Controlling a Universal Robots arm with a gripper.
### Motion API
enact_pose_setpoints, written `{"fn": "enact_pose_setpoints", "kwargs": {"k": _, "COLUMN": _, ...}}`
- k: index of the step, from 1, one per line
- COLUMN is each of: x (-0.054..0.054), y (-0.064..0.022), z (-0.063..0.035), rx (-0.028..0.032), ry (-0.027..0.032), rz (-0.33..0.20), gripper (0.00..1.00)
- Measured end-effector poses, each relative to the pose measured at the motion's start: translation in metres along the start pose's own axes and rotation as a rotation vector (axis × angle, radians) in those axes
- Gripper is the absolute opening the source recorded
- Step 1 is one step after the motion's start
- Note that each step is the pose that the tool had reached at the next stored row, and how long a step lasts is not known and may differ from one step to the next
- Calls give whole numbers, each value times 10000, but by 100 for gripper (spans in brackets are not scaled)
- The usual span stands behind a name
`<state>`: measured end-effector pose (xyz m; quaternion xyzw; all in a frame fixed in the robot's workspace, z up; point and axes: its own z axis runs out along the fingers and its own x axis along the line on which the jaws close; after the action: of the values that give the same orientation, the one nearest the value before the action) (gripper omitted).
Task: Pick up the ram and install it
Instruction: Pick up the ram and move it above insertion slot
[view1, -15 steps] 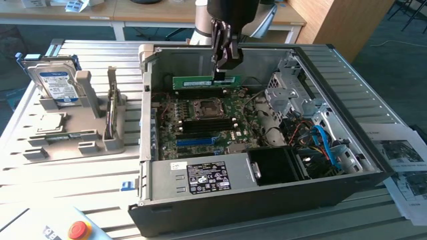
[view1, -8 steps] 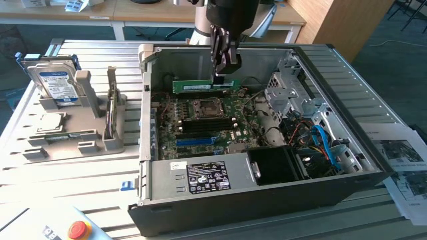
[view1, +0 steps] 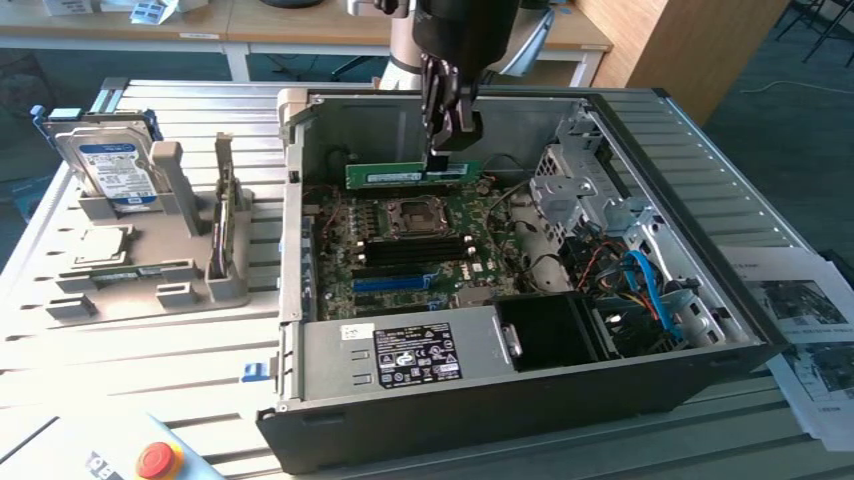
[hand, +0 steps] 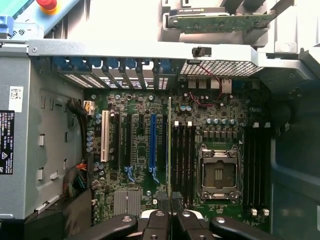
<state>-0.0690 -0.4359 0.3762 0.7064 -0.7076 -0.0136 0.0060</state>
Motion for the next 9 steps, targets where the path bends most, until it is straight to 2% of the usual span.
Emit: {"fn": "enact_pose_setpoints", "kwargs": {"k": 9, "x": 0, "y": -59, "z": -1, "rx": 0, "ry": 0, "rz": 1, "gripper": 12}}
